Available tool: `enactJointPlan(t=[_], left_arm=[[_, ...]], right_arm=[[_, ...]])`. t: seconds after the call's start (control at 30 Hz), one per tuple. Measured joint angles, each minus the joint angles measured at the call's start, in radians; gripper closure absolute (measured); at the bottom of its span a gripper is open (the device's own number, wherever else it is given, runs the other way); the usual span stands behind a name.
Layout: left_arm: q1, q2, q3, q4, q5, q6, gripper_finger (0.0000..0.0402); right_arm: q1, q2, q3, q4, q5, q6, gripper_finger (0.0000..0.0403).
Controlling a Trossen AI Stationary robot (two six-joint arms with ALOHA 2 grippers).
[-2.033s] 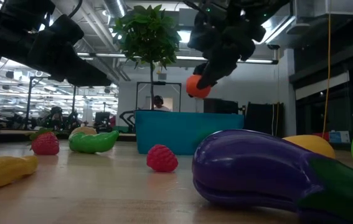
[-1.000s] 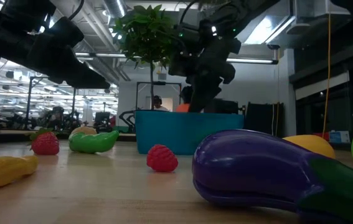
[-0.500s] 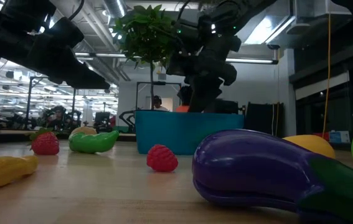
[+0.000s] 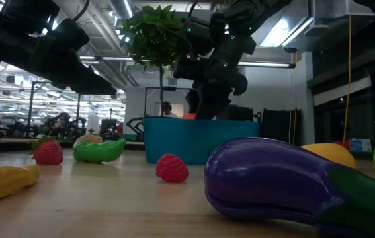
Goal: Pick and placing Produce into tupperware
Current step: Put the tangerine into the blue bin
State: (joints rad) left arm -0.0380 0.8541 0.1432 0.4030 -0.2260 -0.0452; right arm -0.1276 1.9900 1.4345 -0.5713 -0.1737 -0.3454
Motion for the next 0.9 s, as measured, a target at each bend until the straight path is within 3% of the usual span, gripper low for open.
enactJointPlan(t=[0.9], left_arm=[[-0.001, 0.000, 0.000, -0.009, 0.000, -0.006, 0.0140]], right_arm=[[0.013, 0.034, -0.002, 0.021, 0.043, 0.010, 0.0145]])
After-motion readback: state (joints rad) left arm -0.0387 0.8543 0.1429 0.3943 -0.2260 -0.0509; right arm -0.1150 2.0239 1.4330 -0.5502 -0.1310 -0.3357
